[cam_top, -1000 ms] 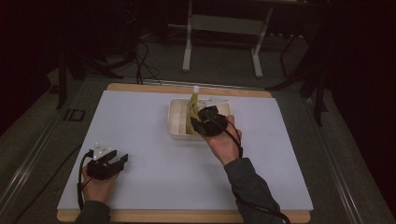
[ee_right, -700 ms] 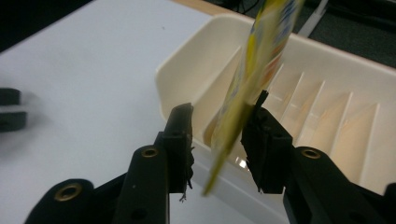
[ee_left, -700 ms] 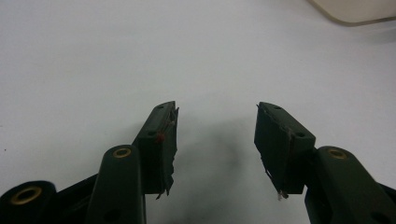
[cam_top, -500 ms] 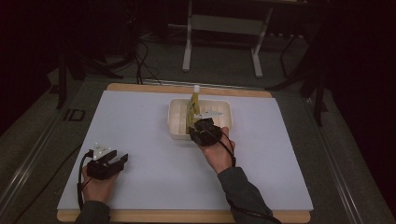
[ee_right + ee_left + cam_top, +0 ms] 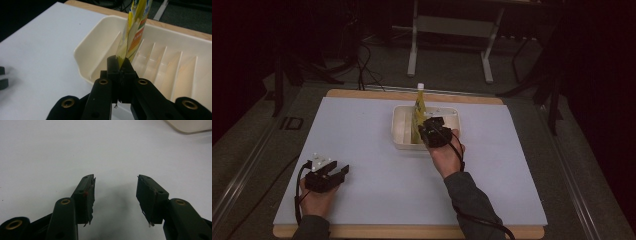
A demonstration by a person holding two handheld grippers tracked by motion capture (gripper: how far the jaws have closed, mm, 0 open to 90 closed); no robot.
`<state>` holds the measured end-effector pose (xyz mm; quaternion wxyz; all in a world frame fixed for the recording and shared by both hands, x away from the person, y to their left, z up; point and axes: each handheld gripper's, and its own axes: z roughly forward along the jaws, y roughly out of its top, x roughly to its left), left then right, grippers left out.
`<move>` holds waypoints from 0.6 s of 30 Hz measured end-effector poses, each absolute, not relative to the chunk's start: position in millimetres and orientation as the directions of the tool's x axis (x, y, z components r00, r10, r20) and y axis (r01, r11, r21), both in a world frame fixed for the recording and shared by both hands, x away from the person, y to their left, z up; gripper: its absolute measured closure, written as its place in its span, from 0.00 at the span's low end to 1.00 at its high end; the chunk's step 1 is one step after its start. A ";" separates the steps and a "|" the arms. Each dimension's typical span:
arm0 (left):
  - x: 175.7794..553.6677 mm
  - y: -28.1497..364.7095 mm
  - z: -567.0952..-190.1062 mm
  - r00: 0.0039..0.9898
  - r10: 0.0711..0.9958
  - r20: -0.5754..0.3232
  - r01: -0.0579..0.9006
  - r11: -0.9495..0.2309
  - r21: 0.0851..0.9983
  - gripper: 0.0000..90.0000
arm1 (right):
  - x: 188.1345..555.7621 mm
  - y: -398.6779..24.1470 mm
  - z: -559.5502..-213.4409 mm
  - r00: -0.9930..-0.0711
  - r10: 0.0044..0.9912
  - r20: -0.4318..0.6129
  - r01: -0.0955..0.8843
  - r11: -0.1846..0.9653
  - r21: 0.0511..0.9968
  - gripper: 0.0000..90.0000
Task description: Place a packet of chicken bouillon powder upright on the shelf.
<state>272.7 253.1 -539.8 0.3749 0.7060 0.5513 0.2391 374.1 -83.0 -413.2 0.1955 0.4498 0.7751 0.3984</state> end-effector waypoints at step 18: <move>272.5 252.9 -539.8 0.273 0.959 -0.079 0.599 -0.105 0.794 0.54 | 365.7 -93.4 -417.2 -0.605 0.796 0.037 0.520 0.359 0.775 0.69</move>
